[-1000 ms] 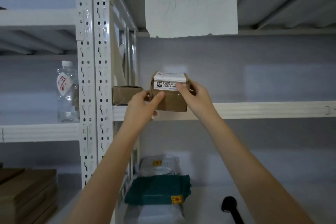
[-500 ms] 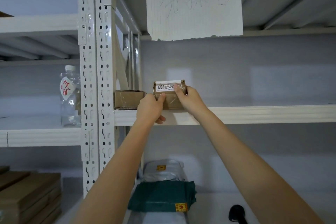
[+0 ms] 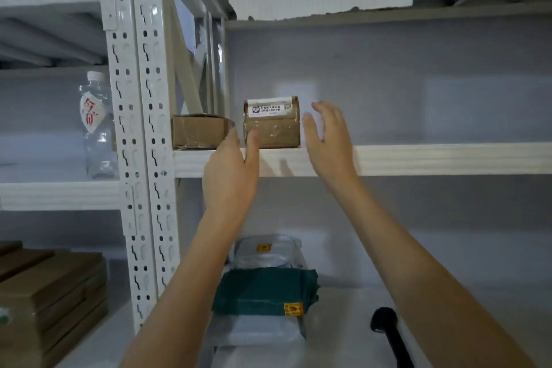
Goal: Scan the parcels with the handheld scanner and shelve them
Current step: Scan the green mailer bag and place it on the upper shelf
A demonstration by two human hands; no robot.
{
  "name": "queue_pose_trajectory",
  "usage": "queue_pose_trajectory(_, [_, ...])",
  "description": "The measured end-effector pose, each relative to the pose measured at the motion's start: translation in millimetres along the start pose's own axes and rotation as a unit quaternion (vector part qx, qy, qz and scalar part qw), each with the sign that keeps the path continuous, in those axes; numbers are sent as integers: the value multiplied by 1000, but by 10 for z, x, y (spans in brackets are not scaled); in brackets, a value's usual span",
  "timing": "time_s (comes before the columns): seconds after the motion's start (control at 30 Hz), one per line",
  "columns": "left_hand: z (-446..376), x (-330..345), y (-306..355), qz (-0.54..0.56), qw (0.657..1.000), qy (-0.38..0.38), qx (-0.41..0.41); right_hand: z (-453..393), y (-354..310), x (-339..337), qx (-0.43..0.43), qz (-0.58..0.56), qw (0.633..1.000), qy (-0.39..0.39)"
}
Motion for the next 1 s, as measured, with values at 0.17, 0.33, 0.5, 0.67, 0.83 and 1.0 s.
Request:
queue_pose_trajectory(0.17, [719,188,-608,-42,997,-55,-17,898,405,-199,-95,-20,993,67])
queue_pose_trajectory(0.33, [1162,765,-1536,-172,950,-222,-137,1730,1333,283,165,-2,974,-157])
queue_pose_trajectory(0.5, [1420,1117,-2106,-211,910,-303,-190,2228,1843,607,259,46,932,-250])
queue_pose_trajectory(0.67, [1491,1406,-2638,-221,887,-363,-180,2538,2266,953,308,51,881,-356])
queue_pose_trajectory(0.83, [1504,1671,-2949,-263,880,-378,-118,2765,2467,1318,47,242,833,-495])
queue_pose_trajectory(1.0, [1452,1905,-3112,-270,892,-363,-2,2892,2593,1675,-85,279,789,-541])
Point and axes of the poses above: each hand's wrist, its own z-axis away from the middle knuckle, its own x-axis out of the palm, y = z × x, the point moved 4 cm from there along -z, towards the middle knuckle, and after that the axes turned 4 degrees about -x, right-handed, at the moved point
